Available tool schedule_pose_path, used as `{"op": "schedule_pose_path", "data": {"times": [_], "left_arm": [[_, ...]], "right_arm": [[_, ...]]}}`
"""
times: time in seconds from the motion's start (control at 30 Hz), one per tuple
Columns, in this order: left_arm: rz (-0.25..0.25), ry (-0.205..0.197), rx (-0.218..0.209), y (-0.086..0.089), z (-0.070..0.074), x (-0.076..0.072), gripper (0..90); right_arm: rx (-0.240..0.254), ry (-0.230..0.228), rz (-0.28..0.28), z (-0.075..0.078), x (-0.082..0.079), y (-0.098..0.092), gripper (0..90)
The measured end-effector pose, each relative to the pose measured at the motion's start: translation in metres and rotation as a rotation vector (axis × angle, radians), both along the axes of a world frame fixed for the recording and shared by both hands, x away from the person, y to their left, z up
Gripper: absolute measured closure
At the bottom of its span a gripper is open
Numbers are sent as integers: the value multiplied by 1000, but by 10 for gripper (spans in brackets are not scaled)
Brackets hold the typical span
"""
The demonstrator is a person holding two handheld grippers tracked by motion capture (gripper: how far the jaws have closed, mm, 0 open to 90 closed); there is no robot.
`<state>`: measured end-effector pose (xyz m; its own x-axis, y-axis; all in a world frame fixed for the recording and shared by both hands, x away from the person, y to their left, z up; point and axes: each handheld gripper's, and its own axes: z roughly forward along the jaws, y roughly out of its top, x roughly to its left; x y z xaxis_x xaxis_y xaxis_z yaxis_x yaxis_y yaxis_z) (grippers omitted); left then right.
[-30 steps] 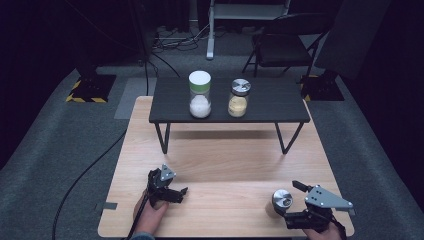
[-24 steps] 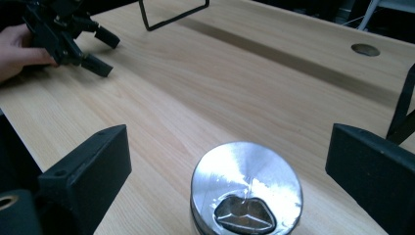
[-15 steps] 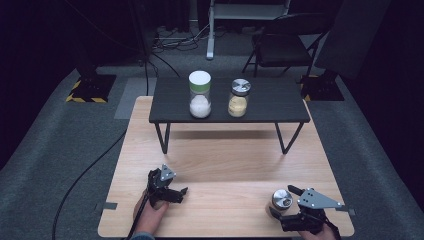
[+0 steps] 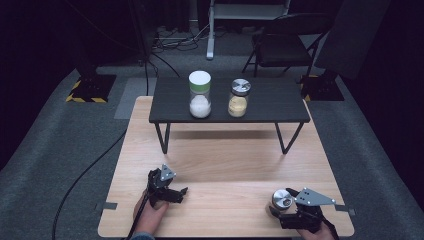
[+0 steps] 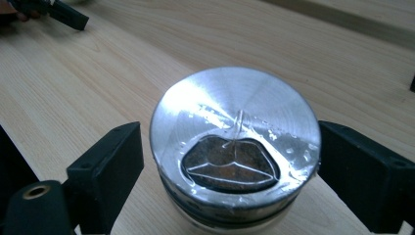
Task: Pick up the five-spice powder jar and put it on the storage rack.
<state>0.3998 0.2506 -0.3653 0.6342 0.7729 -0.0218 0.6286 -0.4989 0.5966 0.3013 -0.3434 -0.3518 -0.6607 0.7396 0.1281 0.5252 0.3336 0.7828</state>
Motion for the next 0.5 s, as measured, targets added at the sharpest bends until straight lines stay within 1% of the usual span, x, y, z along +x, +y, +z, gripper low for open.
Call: {"op": "schedule_pose_path", "data": {"times": [0.13,0.37,0.5], "left_arm": [[0,1,0,0,0,0,3],[0,0,0,0,0,0,3],[0,0,0,0,0,0,3]], "right_arm": [[-6,18,10,-2,3,0,138],[-27,32,31,-2,5,5,180],[-24,51,30,-3,8,3,199]]}}
